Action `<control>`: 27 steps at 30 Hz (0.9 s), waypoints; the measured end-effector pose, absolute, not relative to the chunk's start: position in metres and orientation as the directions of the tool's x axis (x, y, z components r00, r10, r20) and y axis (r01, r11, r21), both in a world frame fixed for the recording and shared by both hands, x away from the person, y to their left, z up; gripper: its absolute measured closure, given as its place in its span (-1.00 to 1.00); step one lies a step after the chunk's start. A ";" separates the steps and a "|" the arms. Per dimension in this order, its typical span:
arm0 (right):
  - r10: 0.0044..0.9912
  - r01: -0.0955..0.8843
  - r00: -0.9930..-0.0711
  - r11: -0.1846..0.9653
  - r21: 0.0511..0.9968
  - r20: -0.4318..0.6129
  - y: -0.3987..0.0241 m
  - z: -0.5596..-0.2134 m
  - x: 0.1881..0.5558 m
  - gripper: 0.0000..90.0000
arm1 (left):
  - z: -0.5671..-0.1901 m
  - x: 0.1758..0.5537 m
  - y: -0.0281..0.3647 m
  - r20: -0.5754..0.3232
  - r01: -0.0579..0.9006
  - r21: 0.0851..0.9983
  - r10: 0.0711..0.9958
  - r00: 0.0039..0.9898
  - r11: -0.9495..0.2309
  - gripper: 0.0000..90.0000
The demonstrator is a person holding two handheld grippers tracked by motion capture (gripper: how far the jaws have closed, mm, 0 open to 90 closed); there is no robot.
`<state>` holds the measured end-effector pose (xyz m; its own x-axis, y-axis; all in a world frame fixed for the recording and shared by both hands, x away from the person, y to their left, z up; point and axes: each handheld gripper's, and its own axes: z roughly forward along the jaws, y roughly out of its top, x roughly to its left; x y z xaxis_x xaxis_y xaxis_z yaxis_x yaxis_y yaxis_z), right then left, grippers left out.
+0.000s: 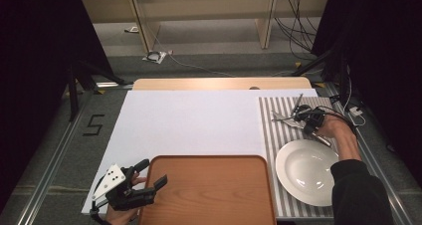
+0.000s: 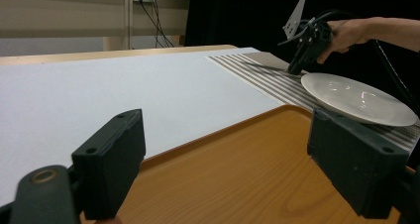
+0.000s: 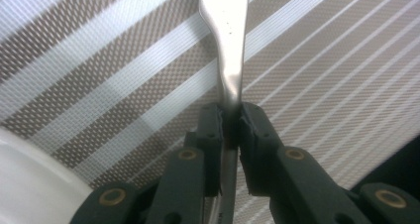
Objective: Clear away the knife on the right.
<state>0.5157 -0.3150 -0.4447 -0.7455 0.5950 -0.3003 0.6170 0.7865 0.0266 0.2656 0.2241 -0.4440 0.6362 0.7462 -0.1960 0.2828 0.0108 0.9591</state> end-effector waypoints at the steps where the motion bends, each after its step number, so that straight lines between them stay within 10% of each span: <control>1: 0.590 0.609 -0.746 0.792 0.044 -0.310 -0.316 -0.440 0.515 0.79 | -0.444 0.266 0.224 -0.198 0.284 0.959 0.746 0.636 0.013 -0.67; 27: 0.645 0.400 -0.713 0.697 0.595 -0.275 -0.271 -0.355 0.409 0.79 | -0.444 0.265 0.224 -0.195 0.283 0.959 0.756 0.625 0.013 -0.67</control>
